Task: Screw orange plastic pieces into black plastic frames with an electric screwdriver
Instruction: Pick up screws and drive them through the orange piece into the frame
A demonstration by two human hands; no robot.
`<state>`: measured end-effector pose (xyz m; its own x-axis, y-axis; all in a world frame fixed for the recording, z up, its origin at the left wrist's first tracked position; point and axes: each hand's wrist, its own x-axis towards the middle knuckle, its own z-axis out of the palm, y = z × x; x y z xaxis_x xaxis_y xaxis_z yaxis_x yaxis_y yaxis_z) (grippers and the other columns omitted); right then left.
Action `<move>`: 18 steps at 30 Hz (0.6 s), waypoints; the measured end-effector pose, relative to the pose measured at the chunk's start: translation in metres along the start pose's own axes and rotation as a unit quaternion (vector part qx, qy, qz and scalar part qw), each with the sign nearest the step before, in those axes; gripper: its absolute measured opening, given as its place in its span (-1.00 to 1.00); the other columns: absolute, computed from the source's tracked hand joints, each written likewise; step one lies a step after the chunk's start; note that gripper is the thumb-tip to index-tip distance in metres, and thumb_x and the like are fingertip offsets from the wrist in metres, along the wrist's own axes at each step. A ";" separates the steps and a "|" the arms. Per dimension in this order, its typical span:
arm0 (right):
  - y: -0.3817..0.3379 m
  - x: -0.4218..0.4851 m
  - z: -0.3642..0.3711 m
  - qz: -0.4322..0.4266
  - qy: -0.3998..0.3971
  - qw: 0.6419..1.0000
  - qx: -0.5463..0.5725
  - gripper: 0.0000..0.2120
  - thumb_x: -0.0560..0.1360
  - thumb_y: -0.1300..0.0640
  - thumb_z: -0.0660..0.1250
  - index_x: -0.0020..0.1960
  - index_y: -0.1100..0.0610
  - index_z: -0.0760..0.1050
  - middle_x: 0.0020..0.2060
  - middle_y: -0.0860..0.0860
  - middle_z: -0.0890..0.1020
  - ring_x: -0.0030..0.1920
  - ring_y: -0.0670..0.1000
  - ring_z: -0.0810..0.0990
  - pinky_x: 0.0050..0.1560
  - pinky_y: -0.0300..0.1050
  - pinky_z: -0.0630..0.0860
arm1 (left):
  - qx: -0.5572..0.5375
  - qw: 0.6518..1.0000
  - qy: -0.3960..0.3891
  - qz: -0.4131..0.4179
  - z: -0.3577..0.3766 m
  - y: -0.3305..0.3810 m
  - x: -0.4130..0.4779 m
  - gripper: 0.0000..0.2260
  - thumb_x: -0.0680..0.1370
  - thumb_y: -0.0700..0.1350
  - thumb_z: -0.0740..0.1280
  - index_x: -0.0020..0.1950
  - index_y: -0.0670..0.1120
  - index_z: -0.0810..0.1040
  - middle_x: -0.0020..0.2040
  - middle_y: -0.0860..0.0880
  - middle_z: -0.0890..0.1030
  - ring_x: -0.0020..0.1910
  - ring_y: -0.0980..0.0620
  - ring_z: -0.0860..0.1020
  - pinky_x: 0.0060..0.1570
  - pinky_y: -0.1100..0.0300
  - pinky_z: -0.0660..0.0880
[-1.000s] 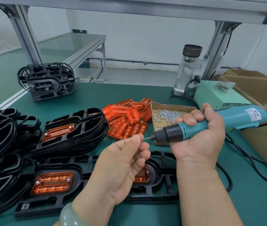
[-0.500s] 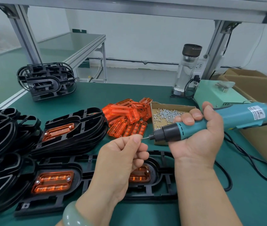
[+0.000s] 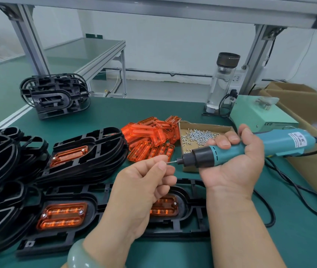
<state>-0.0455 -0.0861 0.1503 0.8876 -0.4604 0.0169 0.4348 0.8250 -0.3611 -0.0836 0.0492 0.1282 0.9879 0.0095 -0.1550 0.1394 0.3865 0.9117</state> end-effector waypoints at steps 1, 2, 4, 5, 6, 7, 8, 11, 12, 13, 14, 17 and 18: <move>0.000 0.000 0.000 0.001 -0.002 1.000 -0.001 -0.88 0.58 0.15 0.17 -0.11 0.02 0.40 -0.48 -0.12 0.39 -0.53 -0.13 0.36 -0.34 -0.23 0.39 | 0.001 1.000 0.004 0.002 0.000 -0.001 0.000 -0.91 0.52 -0.20 0.33 -0.08 -0.10 0.64 -0.22 -0.10 0.69 -0.31 0.06 0.63 -0.40 0.33 0.52; 0.001 -0.001 0.000 0.001 -0.005 1.000 -0.002 -0.88 0.58 0.15 0.17 -0.11 0.02 0.40 -0.48 -0.12 0.39 -0.53 -0.13 0.36 -0.34 -0.24 0.40 | 0.003 1.000 0.008 0.004 0.000 -0.001 0.000 -0.93 0.51 -0.20 0.34 -0.09 -0.12 0.62 -0.25 -0.09 0.68 -0.33 0.07 0.62 -0.41 0.34 0.51; 0.002 -0.001 0.000 0.002 -0.014 1.000 -0.003 -0.88 0.58 0.16 0.16 -0.11 0.03 0.40 -0.48 -0.12 0.40 -0.54 -0.13 0.36 -0.35 -0.25 0.40 | 0.008 1.000 0.011 0.009 0.000 -0.001 0.001 -0.92 0.50 -0.20 0.35 -0.16 -0.13 0.63 -0.30 -0.09 0.66 -0.37 0.09 0.61 -0.45 0.35 0.49; 0.002 0.000 0.000 0.003 -0.018 1.000 -0.003 -0.88 0.58 0.16 0.15 -0.11 0.02 0.40 -0.48 -0.12 0.40 -0.54 -0.13 0.36 -0.35 -0.26 0.41 | 0.018 1.000 0.013 0.012 -0.001 0.000 0.001 -0.90 0.50 -0.20 0.36 -0.20 -0.12 0.64 -0.31 -0.09 0.66 -0.38 0.10 0.60 -0.46 0.36 0.48; 0.003 0.000 0.000 0.005 -0.022 1.000 -0.002 -0.88 0.58 0.16 0.15 -0.11 0.02 0.40 -0.48 -0.12 0.40 -0.54 -0.14 0.36 -0.35 -0.26 0.41 | 0.032 0.999 0.017 0.018 -0.002 0.000 0.002 -0.88 0.49 -0.20 0.37 -0.23 -0.11 0.65 -0.32 -0.09 0.66 -0.38 0.10 0.60 -0.47 0.36 0.47; 0.003 -0.001 0.000 0.007 -0.025 1.000 0.000 -0.88 0.58 0.15 0.15 -0.11 0.02 0.40 -0.48 -0.12 0.40 -0.53 -0.14 0.36 -0.35 -0.26 0.41 | 0.045 0.998 0.019 0.026 -0.003 0.000 0.004 -0.87 0.49 -0.19 0.38 -0.25 -0.10 0.66 -0.32 -0.09 0.66 -0.38 0.09 0.60 -0.47 0.36 0.46; 0.003 -0.001 0.000 0.008 -0.027 1.000 0.001 -0.88 0.58 0.15 0.15 -0.11 0.02 0.40 -0.48 -0.12 0.40 -0.53 -0.14 0.36 -0.35 -0.26 0.41 | 0.057 0.998 0.017 0.028 -0.004 0.001 0.004 -0.86 0.49 -0.19 0.38 -0.26 -0.08 0.67 -0.32 -0.08 0.66 -0.38 0.09 0.60 -0.46 0.37 0.46; 0.001 0.000 -0.001 0.007 -0.028 1.000 -0.001 -0.88 0.59 0.15 0.15 -0.11 0.02 0.40 -0.48 -0.12 0.40 -0.53 -0.14 0.37 -0.35 -0.26 0.41 | 0.127 0.991 0.003 0.050 -0.007 0.002 0.004 -0.87 0.48 -0.19 0.40 -0.21 0.00 0.69 -0.30 -0.05 0.68 -0.35 0.11 0.61 -0.42 0.37 0.46; 0.000 0.001 -0.001 0.005 -0.026 1.000 -0.006 -0.88 0.59 0.15 0.16 -0.11 0.02 0.40 -0.48 -0.12 0.40 -0.53 -0.13 0.37 -0.35 -0.26 0.41 | 0.157 0.986 0.004 0.061 -0.008 0.003 0.003 -0.90 0.47 -0.18 0.41 -0.18 0.00 0.69 -0.30 -0.03 0.68 -0.34 0.12 0.63 -0.40 0.37 0.47; -0.001 0.001 -0.001 0.004 -0.025 1.000 -0.009 -0.89 0.59 0.15 0.16 -0.10 0.02 0.40 -0.47 -0.12 0.40 -0.53 -0.13 0.36 -0.35 -0.26 0.41 | 0.189 0.979 0.011 0.078 -0.008 0.004 0.003 -0.92 0.47 -0.17 0.42 -0.14 0.00 0.68 -0.28 0.01 0.68 -0.31 0.13 0.64 -0.38 0.38 0.48; -0.001 0.002 -0.002 0.002 -0.023 1.000 -0.015 -0.89 0.59 0.16 0.17 -0.11 0.02 0.39 -0.47 -0.12 0.40 -0.53 -0.13 0.36 -0.35 -0.26 0.41 | 0.231 0.967 0.022 0.100 -0.011 0.005 0.003 -0.89 0.46 -0.16 0.43 -0.10 0.05 0.65 -0.26 0.07 0.68 -0.28 0.16 0.64 -0.35 0.39 0.48; -0.003 0.005 -0.002 -0.008 -0.009 0.999 -0.046 -0.87 0.58 0.18 0.19 -0.12 0.02 0.38 -0.47 -0.12 0.39 -0.52 -0.12 0.36 -0.36 -0.26 0.39 | 0.392 0.899 0.042 0.192 -0.021 0.012 -0.001 -0.83 0.48 -0.12 0.40 -0.08 0.19 0.59 -0.25 0.23 0.65 -0.19 0.35 0.58 -0.21 0.54 0.42; -0.004 0.006 -0.002 -0.014 -0.007 0.998 -0.060 -0.87 0.59 0.19 0.19 -0.13 0.03 0.39 -0.47 -0.11 0.40 -0.52 -0.11 0.36 -0.36 -0.26 0.38 | 0.454 0.865 0.025 0.211 -0.024 0.015 -0.004 -0.85 0.49 -0.08 0.38 -0.09 0.20 0.60 -0.24 0.27 0.63 -0.16 0.41 0.54 -0.17 0.61 0.36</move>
<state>-0.0423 -0.0925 0.1494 0.8776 -0.4776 0.0424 0.4395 0.7659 -0.4693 -0.0873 0.0774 0.1334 0.9631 0.0215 0.2682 -0.2136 -0.5448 0.8109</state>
